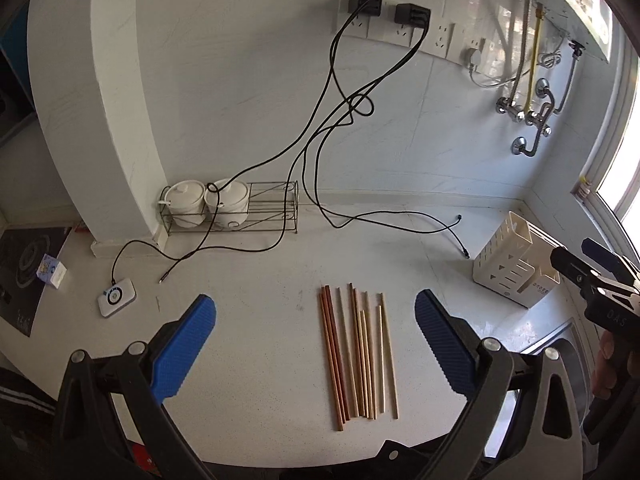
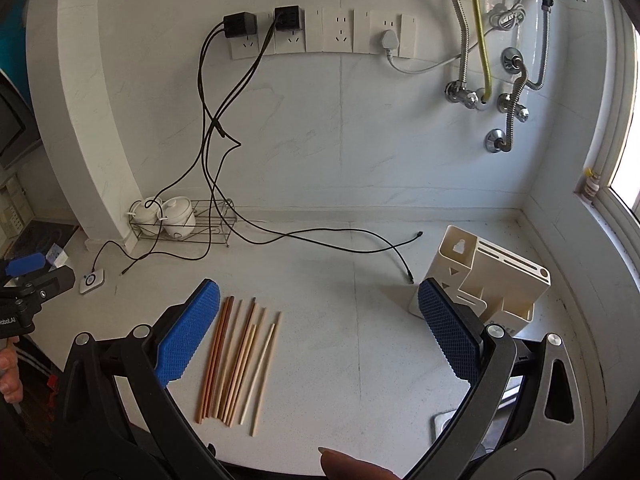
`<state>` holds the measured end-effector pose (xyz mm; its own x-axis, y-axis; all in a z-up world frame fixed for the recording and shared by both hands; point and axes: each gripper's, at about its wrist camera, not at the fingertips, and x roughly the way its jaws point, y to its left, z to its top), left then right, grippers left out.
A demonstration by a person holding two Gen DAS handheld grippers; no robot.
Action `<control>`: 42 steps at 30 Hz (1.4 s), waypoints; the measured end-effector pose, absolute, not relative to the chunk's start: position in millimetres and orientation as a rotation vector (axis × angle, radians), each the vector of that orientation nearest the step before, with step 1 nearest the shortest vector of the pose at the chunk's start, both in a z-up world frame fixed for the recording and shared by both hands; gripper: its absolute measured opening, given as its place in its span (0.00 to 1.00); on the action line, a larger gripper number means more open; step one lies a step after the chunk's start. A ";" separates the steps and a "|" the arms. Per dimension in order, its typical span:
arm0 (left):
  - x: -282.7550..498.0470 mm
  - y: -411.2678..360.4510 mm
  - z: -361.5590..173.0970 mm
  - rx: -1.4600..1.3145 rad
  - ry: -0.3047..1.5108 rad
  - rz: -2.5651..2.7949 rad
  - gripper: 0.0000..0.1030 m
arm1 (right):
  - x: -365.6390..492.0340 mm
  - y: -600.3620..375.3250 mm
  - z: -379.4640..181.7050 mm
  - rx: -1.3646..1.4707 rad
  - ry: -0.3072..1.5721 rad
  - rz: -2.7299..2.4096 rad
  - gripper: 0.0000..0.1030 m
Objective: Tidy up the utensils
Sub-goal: 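Move both tools down toward the row of chopsticks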
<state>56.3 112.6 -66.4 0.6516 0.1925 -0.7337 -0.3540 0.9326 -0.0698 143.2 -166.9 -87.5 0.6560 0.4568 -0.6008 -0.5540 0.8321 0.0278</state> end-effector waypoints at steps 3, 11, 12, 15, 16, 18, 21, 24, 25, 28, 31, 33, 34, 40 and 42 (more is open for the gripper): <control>67.3 112.1 -86.9 -0.221 0.842 0.366 0.95 | 156.1 -162.1 -102.3 -0.188 0.632 0.588 0.92; 90.6 110.9 -143.3 -0.261 0.969 0.383 0.95 | 174.5 -139.9 -143.1 -0.258 0.678 0.634 0.92; 92.7 113.7 -150.8 -0.274 0.988 0.380 0.95 | 176.3 -137.6 -147.9 -0.255 0.685 0.629 0.92; 97.5 124.2 -172.5 -0.321 1.034 0.363 0.95 | 182.9 -131.1 -165.0 -0.236 0.729 0.601 0.92; 99.4 128.0 -180.0 -0.334 1.049 0.353 0.95 | 185.2 -130.0 -171.7 -0.223 0.751 0.595 0.92; 104.2 133.3 -194.4 -0.340 1.082 0.335 0.95 | 189.6 -124.8 -187.5 -0.205 0.804 0.574 0.92; 111.6 137.0 -214.0 -0.323 1.112 0.304 0.95 | 197.3 -120.4 -212.3 -0.174 0.904 0.542 0.92; 120.3 139.9 -235.3 -0.293 1.156 0.277 0.95 | 205.4 -118.5 -236.8 -0.131 1.024 0.501 0.92; 123.2 141.0 -241.9 -0.290 1.171 0.268 0.95 | 208.2 -118.8 -244.5 -0.113 1.063 0.493 0.92; 131.8 142.4 -262.3 -0.276 1.220 0.245 0.95 | 215.3 -117.8 -264.4 -0.068 1.150 0.470 0.92; 139.0 141.6 -281.3 -0.267 1.267 0.247 0.95 | 217.9 -114.6 -275.9 -0.079 1.171 0.441 0.92; 142.3 142.3 -292.5 -0.270 1.294 0.256 0.95 | 217.7 -111.3 -278.0 -0.083 1.173 0.438 0.92; 143.6 142.6 -297.7 -0.273 1.307 0.258 0.95 | 217.8 -110.2 -278.1 -0.082 1.175 0.439 0.92; 150.6 142.0 -319.9 -0.269 1.390 0.311 0.91 | 216.3 -109.6 -276.6 -0.070 1.179 0.456 0.92; 153.0 140.2 -323.8 -0.257 1.400 0.317 0.91 | 215.8 -108.3 -276.4 -0.082 1.174 0.457 0.92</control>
<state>153.0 140.2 -323.8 0.1400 0.0654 -0.9880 -0.3663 0.9305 0.0097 215.8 -108.3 -276.4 0.3063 0.3029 -0.9025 -0.3871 0.9057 0.1727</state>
